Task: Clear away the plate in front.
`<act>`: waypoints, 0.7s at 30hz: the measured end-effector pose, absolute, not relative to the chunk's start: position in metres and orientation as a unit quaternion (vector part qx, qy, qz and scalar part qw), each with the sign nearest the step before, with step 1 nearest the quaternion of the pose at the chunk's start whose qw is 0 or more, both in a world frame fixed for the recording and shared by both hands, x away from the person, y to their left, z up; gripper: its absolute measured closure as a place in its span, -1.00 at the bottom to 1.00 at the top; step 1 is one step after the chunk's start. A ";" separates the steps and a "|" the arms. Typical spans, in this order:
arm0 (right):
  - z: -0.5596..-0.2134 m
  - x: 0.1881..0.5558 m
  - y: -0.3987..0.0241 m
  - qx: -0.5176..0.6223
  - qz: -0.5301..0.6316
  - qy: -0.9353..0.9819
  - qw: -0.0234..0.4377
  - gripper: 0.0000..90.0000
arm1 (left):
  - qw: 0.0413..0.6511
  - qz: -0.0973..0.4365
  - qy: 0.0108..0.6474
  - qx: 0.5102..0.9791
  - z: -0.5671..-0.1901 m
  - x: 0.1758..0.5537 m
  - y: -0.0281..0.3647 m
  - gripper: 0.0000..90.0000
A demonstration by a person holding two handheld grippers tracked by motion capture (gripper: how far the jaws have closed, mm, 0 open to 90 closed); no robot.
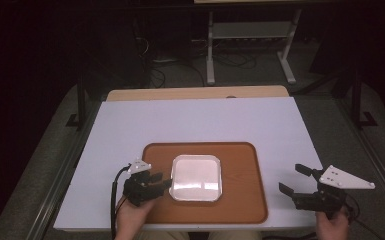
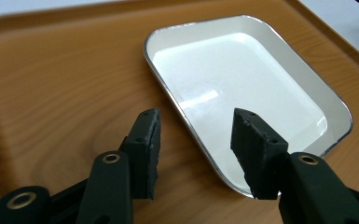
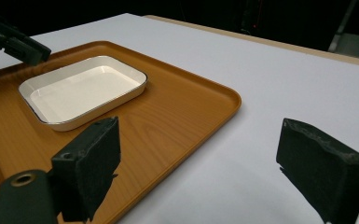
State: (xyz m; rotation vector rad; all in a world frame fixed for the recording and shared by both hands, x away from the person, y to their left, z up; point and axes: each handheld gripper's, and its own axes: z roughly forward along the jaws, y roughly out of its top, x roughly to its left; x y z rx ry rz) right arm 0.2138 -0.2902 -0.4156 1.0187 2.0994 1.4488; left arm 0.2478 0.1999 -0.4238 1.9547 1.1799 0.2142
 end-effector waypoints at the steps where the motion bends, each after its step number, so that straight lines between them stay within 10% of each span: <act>1: -0.416 0.214 -0.290 0.365 0.517 0.749 0.196 -0.72 | 0.415 0.087 0.464 0.777 -0.423 0.249 0.202 0.14; 21: -0.416 0.214 -0.293 0.370 0.515 0.748 0.198 -0.72 | 0.432 0.134 0.424 0.785 -0.411 0.259 0.234 -0.10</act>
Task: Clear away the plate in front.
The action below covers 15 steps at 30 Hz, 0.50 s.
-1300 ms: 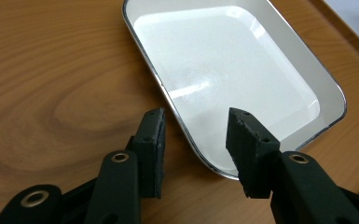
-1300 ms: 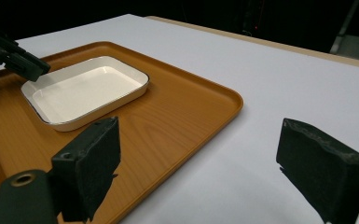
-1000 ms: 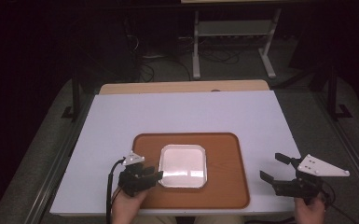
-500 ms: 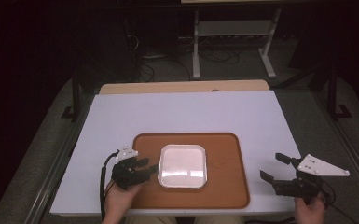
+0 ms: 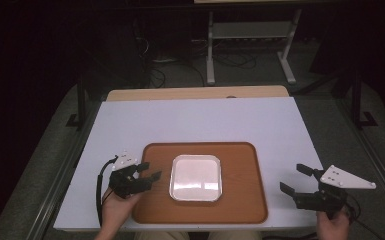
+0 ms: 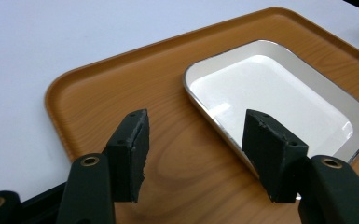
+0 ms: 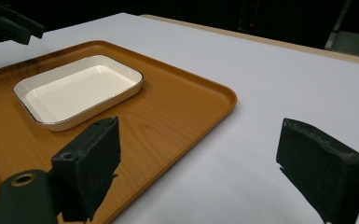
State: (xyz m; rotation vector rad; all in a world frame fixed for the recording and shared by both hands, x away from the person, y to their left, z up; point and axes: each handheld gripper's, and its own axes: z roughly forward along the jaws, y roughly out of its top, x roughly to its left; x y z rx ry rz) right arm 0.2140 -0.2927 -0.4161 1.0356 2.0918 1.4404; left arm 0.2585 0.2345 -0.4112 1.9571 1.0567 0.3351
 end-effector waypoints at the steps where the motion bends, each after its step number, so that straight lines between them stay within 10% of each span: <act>1: -0.416 0.214 -0.293 0.370 0.515 0.747 0.198 -0.72 | 0.432 0.136 0.424 0.784 -0.411 0.259 0.237 -0.11; 15: -0.416 0.214 -0.296 0.374 0.513 0.746 0.201 -0.72 | 0.439 0.155 0.413 0.783 -0.411 0.253 0.268 -0.22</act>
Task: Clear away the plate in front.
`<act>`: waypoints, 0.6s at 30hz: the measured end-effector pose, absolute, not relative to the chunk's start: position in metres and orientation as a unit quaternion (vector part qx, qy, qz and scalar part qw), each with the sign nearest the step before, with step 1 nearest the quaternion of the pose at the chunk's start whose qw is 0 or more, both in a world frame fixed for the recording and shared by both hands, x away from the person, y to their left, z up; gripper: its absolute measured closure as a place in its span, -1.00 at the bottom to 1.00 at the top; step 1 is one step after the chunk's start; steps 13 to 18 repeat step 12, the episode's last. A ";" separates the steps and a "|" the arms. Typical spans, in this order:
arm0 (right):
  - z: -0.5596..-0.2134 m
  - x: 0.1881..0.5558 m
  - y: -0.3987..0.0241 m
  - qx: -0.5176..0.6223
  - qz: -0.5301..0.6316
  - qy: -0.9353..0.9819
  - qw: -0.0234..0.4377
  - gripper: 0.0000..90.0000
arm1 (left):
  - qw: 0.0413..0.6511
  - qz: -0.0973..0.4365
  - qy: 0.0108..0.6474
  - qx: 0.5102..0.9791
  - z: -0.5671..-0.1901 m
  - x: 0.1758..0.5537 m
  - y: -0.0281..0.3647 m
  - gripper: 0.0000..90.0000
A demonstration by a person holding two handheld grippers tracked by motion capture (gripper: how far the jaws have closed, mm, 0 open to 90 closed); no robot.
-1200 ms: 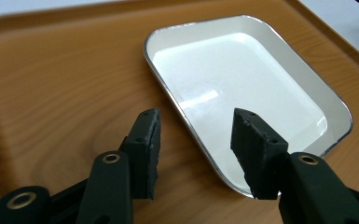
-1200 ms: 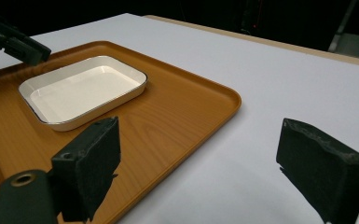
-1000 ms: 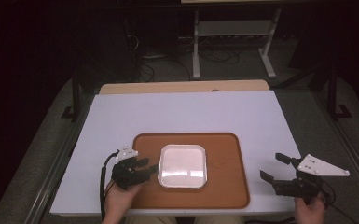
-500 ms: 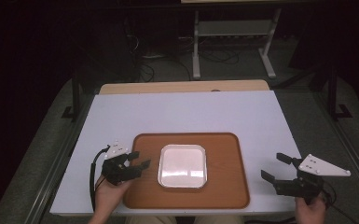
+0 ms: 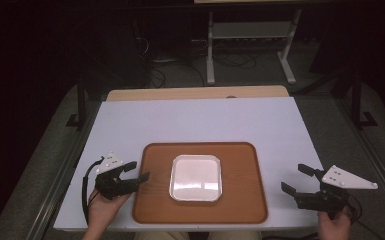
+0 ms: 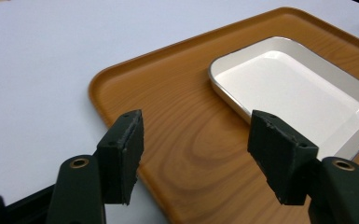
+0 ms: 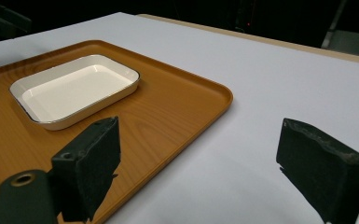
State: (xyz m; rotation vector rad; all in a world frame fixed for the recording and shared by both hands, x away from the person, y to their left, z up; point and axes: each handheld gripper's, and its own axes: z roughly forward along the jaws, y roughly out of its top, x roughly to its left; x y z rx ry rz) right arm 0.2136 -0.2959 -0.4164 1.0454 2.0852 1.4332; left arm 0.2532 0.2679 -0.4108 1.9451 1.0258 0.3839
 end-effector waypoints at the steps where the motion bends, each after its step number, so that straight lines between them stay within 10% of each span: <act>1: -0.416 0.214 -0.296 0.374 0.513 0.746 0.201 -0.72 | 0.439 0.155 0.413 0.783 -0.411 0.253 0.268 -0.23; 18: -0.416 0.214 -0.296 0.373 0.514 0.746 0.199 -0.72 | 0.442 0.150 0.416 0.780 -0.419 0.248 0.281 -0.25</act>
